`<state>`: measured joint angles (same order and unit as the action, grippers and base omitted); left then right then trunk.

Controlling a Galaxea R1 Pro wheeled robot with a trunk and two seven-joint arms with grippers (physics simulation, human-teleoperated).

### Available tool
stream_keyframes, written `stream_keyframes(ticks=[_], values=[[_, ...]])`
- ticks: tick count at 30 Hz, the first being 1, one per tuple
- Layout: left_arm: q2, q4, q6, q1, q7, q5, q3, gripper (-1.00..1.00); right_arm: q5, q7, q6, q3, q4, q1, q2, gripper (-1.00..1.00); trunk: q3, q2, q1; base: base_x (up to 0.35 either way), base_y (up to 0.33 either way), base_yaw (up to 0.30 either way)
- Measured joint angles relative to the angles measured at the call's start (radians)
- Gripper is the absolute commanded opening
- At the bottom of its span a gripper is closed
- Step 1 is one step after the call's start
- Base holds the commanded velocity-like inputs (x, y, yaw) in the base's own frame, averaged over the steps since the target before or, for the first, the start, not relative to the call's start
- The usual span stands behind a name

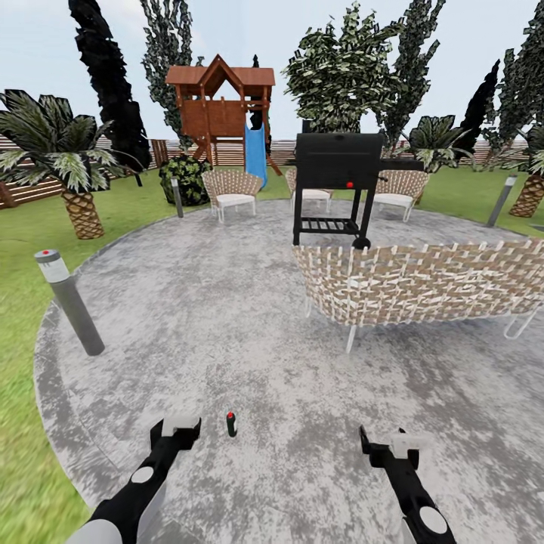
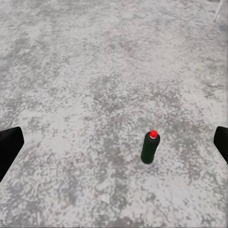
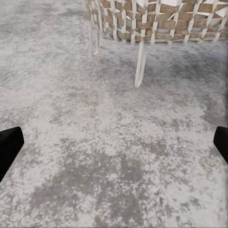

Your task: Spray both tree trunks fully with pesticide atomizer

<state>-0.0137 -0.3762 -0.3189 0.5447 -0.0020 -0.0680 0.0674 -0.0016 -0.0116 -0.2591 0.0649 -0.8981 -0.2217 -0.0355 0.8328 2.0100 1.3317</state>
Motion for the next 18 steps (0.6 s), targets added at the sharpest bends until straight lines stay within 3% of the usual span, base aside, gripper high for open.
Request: stream_keyframes(ticks=[18], values=[[0.001,0.005,-0.002,0.000,0.000,-0.003,0.002,1.00,0.002,0.001,0.000,0.009,0.002,0.001,0.000,1.00,0.000,0.000,0.000,0.213,-0.152,0.000]])
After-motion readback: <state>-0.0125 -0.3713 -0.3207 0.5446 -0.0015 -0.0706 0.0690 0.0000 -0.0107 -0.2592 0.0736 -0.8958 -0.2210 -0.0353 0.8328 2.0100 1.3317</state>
